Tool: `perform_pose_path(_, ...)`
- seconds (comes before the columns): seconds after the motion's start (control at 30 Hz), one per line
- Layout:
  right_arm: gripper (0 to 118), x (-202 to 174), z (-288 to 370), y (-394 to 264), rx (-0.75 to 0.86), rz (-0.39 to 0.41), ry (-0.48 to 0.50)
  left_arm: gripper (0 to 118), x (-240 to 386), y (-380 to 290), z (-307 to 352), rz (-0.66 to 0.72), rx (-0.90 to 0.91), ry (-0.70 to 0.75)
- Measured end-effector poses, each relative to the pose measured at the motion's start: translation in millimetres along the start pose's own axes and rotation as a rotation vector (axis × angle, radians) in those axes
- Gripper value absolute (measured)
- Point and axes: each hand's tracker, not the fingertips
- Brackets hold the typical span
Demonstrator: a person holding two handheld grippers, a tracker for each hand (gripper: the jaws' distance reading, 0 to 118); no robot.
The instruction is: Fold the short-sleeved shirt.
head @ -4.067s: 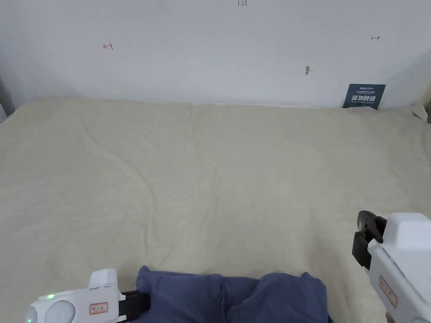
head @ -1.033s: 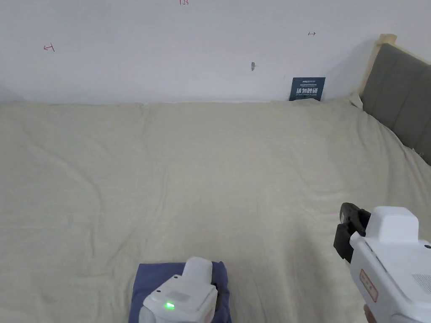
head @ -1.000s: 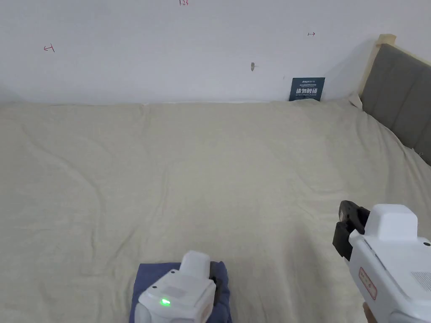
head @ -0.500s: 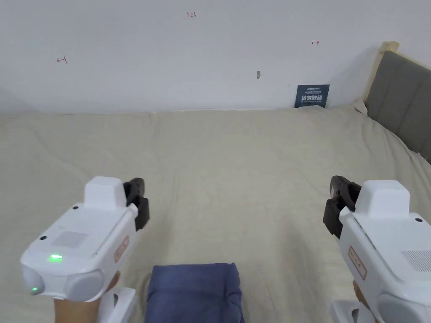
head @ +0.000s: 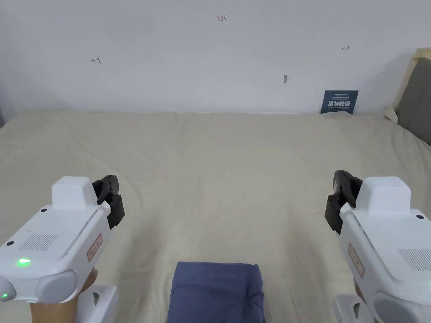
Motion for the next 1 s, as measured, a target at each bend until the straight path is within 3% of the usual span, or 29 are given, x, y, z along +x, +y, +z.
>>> perform_pose_path(0.57,2,-11,-11,-10,-0.017,-0.005,0.037,0,-5,-5,-1,0.023,-0.012,0.004)
perform_pose_path(0.77,2,-31,-34,-52,-0.102,-0.008,0.099,0,-3,-7,2,0.010,-0.026,-0.003)
perform_pose_path(1.0,2,-69,-63,-134,-0.249,0.042,0.222,0,-3,-12,3,-0.008,-0.041,-0.013)
